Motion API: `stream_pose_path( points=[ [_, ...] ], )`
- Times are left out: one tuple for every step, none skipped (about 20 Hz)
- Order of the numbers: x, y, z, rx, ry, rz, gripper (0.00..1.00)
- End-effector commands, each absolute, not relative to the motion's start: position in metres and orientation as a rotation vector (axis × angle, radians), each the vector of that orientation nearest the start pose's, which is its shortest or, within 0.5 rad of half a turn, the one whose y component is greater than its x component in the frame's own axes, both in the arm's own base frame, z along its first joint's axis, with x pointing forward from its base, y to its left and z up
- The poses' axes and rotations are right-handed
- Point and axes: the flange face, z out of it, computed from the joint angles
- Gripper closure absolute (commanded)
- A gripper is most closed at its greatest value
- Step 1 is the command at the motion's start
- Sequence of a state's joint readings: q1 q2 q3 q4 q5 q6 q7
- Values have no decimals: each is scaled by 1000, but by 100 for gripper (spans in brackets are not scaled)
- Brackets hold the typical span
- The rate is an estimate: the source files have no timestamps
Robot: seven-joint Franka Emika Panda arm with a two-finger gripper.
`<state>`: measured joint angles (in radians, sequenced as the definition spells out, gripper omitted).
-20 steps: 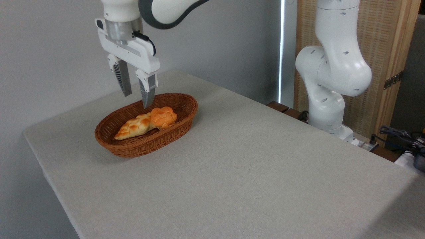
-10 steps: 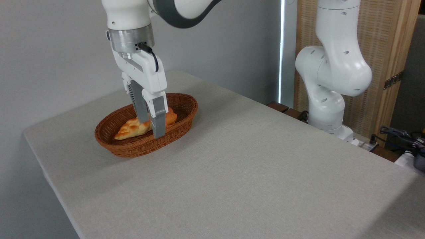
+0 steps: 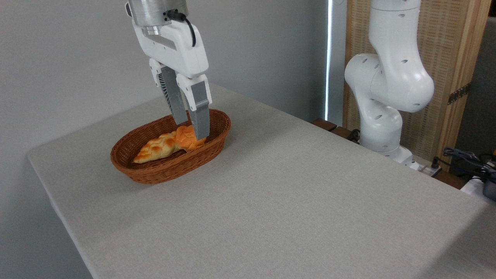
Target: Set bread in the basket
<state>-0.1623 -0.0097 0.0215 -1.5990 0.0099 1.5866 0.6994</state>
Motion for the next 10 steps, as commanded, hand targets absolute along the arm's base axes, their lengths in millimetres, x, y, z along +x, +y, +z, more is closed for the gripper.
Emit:
stream_pose_path(
  points=[
    [550, -58, 623, -2879, 1231, 28, 0],
    [550, -55, 623, -2878, 1226, 31, 0],
    [550, -54, 622, -2880, 1224, 34, 0],
    [550, -53, 622, -2877, 1223, 35, 0],
    [551, -53, 620, -2877, 1223, 43, 0],
    [551, -52, 620, -2876, 1222, 41, 0],
    [551, -52, 620, -2876, 1222, 41, 0],
    [551, -52, 619, -2876, 1225, 43, 0],
    [551, -51, 619, -2877, 1223, 43, 0],
    [551, -51, 619, -2876, 1223, 41, 0]
  ],
)
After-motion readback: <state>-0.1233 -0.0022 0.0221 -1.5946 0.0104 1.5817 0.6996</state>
